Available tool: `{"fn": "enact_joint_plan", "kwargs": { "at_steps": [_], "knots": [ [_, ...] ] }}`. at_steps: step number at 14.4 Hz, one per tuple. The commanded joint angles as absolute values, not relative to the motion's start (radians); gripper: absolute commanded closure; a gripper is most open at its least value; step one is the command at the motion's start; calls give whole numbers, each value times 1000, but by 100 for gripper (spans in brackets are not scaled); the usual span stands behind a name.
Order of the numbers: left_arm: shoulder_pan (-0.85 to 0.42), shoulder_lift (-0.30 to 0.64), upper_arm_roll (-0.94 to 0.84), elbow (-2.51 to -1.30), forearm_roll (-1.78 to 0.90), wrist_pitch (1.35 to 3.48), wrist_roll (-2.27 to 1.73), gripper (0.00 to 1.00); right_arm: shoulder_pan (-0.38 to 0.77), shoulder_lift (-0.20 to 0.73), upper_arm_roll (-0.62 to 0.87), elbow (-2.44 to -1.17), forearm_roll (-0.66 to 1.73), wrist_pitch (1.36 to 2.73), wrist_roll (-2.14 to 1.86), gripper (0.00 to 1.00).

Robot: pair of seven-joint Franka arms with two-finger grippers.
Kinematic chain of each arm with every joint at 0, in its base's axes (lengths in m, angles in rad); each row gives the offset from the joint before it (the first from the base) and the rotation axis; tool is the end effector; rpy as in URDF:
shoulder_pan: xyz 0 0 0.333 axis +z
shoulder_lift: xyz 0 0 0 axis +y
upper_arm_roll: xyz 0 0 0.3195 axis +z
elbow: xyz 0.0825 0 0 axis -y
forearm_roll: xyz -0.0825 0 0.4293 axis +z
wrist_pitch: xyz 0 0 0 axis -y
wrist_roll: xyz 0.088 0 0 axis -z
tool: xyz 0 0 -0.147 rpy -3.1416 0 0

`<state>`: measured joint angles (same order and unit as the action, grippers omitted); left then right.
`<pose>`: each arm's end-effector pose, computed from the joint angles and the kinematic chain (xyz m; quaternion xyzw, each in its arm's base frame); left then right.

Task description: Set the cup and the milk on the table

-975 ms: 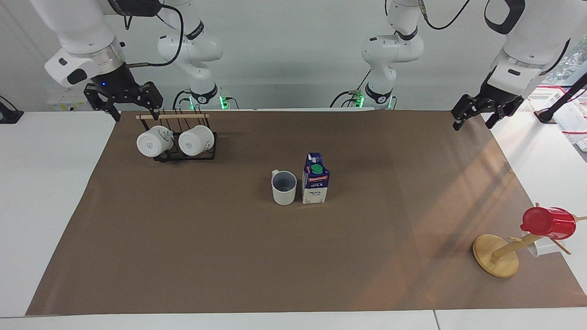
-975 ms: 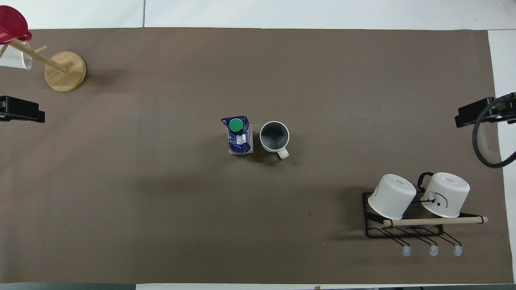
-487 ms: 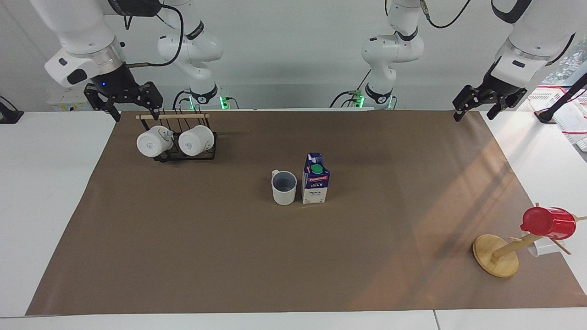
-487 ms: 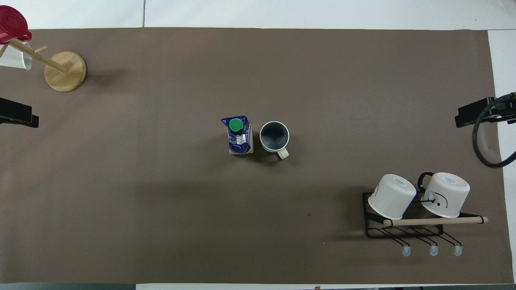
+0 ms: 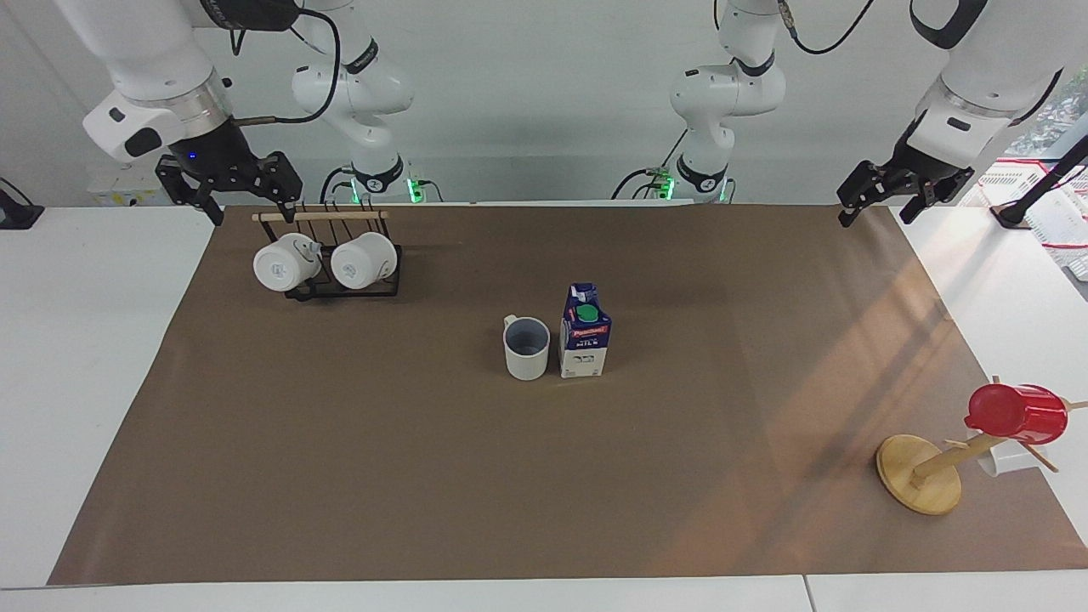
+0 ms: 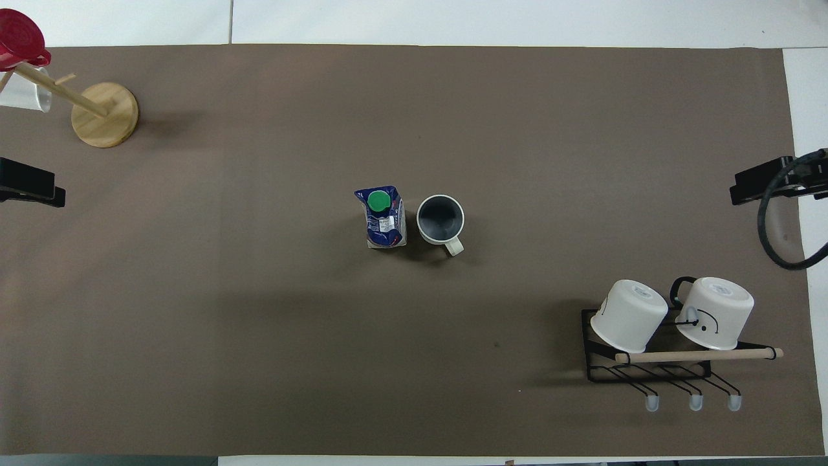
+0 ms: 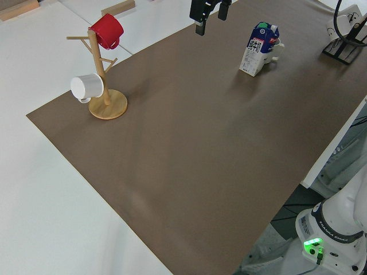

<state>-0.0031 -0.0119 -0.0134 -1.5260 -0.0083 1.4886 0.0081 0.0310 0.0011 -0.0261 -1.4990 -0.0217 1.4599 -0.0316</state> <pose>0.5867 -0.0110 0.6110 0.9998 -0.0126 -0.0128 0.0040 0.5873 -0.0005 0.6146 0.9996 0.0173 -0.0202 0.0106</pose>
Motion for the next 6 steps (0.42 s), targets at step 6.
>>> {"fn": "enact_joint_plan", "kwargs": {
  "at_steps": [6],
  "knots": [
    [9,-20,-21,-1539,-21,1483,52,0,20,-5,-21,-1508,-15,1465,-40,0]
  ]
}}
